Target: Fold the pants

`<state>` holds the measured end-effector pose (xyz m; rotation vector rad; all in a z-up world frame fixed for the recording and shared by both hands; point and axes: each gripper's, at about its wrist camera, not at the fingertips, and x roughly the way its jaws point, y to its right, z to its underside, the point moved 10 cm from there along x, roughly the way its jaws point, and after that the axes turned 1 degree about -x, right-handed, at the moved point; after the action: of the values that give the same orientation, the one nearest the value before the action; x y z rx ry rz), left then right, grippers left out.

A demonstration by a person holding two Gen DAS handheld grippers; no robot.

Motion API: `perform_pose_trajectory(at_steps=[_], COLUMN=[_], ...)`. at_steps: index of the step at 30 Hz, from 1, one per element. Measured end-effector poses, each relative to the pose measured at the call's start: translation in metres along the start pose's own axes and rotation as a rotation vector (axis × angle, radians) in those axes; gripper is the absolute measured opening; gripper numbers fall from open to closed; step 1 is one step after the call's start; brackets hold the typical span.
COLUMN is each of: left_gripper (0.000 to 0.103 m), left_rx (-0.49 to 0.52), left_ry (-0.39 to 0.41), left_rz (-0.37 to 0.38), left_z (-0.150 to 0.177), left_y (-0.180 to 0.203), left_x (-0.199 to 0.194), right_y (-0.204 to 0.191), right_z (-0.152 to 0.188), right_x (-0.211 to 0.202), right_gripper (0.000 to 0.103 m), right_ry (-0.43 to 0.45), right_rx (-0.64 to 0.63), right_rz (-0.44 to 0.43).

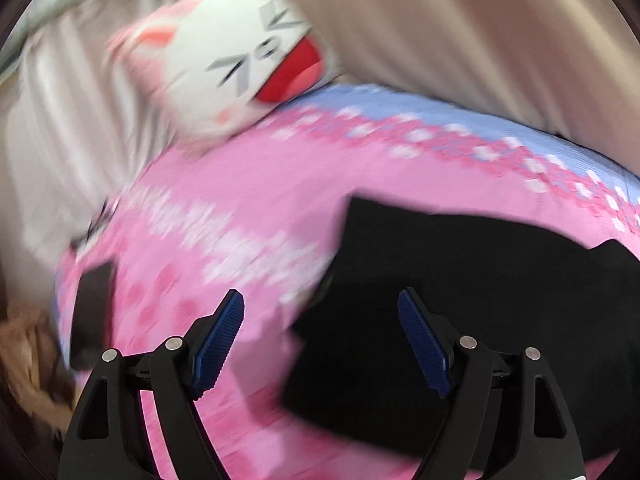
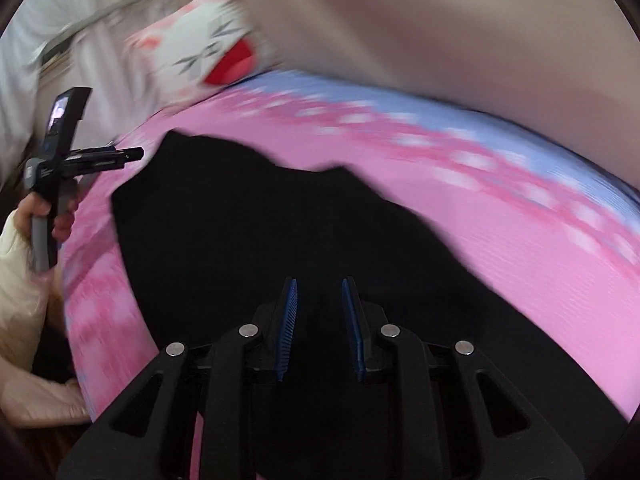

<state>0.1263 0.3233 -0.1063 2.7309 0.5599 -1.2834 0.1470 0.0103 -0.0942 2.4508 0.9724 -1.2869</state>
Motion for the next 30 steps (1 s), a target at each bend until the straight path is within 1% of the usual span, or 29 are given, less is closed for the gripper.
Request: perform_pose_trajectory(at_steps=[1,2,3,4,5,6,7,8,9,10,11,13,14,15,16,17,18,19,21,22,23,24,25,26,28,29,30], left_gripper=[0.077,0.077,0.077,0.077,0.077,0.077,0.079,0.079,0.079,0.079,0.079,0.078,0.077,0.077,0.076,0.076,0.076,0.076,0.077,0.077,0.077,0.077,0.077,0.077,0.077,0.077,0.077], left_rx=[-0.020,-0.052,-0.068,-0.100,-0.120,-0.115,-0.091,-0.060,-0.033,-0.023,-0.023,-0.018,-0.019,-0.025,-0.041,-0.061,-0.093,-0.115,-0.145,-0.146,-0.141,-0.135,-0.132,-0.128,-0.124,-0.126,-0.124], left_ry=[-0.020,-0.067,-0.094,-0.123,-0.159,-0.184,-0.178,-0.139,-0.120,-0.083,-0.057,-0.023,-0.004,0.008,0.017,0.026,0.048,0.061,0.081,0.090,0.093,0.097,0.098,0.097,0.086,0.081,0.075], left_rz=[0.017,0.058,0.081,0.110,0.135,0.154,0.142,0.101,0.084,0.070,0.065,0.018,-0.009,-0.032,-0.050,-0.038,-0.010,0.001,0.009,0.005,0.001,-0.006,-0.008,-0.003,0.005,0.003,0.004], left_z=[0.010,0.028,0.039,0.052,0.064,0.071,0.073,0.067,0.060,0.046,0.036,0.014,0.004,-0.003,-0.010,-0.014,-0.017,-0.017,-0.016,-0.012,-0.012,-0.008,-0.004,0.000,0.006,0.008,0.010], left_y=[-0.010,-0.023,-0.028,-0.034,-0.035,-0.032,-0.027,-0.025,-0.020,-0.016,-0.016,-0.021,-0.026,-0.034,-0.044,-0.052,-0.064,-0.071,-0.085,-0.091,-0.092,-0.094,-0.094,-0.093,-0.091,-0.092,-0.091], left_x=[0.000,0.001,0.003,0.006,0.012,0.017,0.024,0.027,0.029,0.032,0.035,0.047,0.051,0.053,0.053,0.049,0.039,0.032,0.019,0.011,0.007,0.001,-0.003,-0.006,-0.008,-0.007,-0.007], right_y=[-0.011,-0.018,-0.024,-0.022,-0.020,-0.017,-0.012,-0.004,0.005,0.017,0.021,0.020,0.016,0.004,-0.011,-0.027,-0.056,-0.077,-0.126,-0.138,-0.152,-0.159,-0.160,-0.158,-0.140,-0.132,-0.123], right_z=[-0.011,-0.018,-0.025,-0.032,-0.036,-0.045,-0.053,-0.064,-0.069,-0.072,-0.074,-0.080,-0.084,-0.090,-0.094,-0.097,-0.098,-0.099,-0.101,-0.101,-0.105,-0.111,-0.120,-0.136,-0.157,-0.164,-0.170], right_x=[0.018,0.030,0.050,0.068,0.077,0.084,0.086,0.088,0.093,0.101,0.105,0.100,0.091,0.080,0.075,0.071,0.076,0.080,0.105,0.114,0.131,0.154,0.175,0.186,0.200,0.204,0.206], right_gripper=[0.023,0.023,0.023,0.022,0.022,0.022,0.020,0.019,0.019,0.019,0.019,0.019,0.023,0.024,0.024,0.024,0.024,0.024,0.024,0.023,0.022,0.021,0.019,0.019,0.015,0.015,0.015], right_ry=[-0.013,-0.025,-0.057,-0.082,-0.092,-0.081,-0.078,-0.067,-0.064,-0.069,-0.061,-0.043,-0.012,0.028,0.040,0.034,0.009,-0.013,-0.081,-0.100,-0.123,-0.144,-0.144,-0.116,-0.107,-0.095,-0.090], right_rx=[-0.019,-0.032,-0.038,-0.030,-0.019,0.006,0.026,0.049,0.059,0.068,0.088,0.146,0.162,0.154,0.131,0.103,0.048,0.007,-0.066,-0.082,-0.107,-0.137,-0.148,-0.118,-0.036,0.003,0.048], right_rz=[-0.014,-0.019,-0.018,0.000,0.009,-0.010,-0.010,0.002,0.039,0.086,0.080,0.073,0.061,0.037,0.012,-0.024,-0.082,-0.124,-0.244,-0.271,-0.285,-0.260,-0.233,-0.245,-0.229,-0.220,-0.229])
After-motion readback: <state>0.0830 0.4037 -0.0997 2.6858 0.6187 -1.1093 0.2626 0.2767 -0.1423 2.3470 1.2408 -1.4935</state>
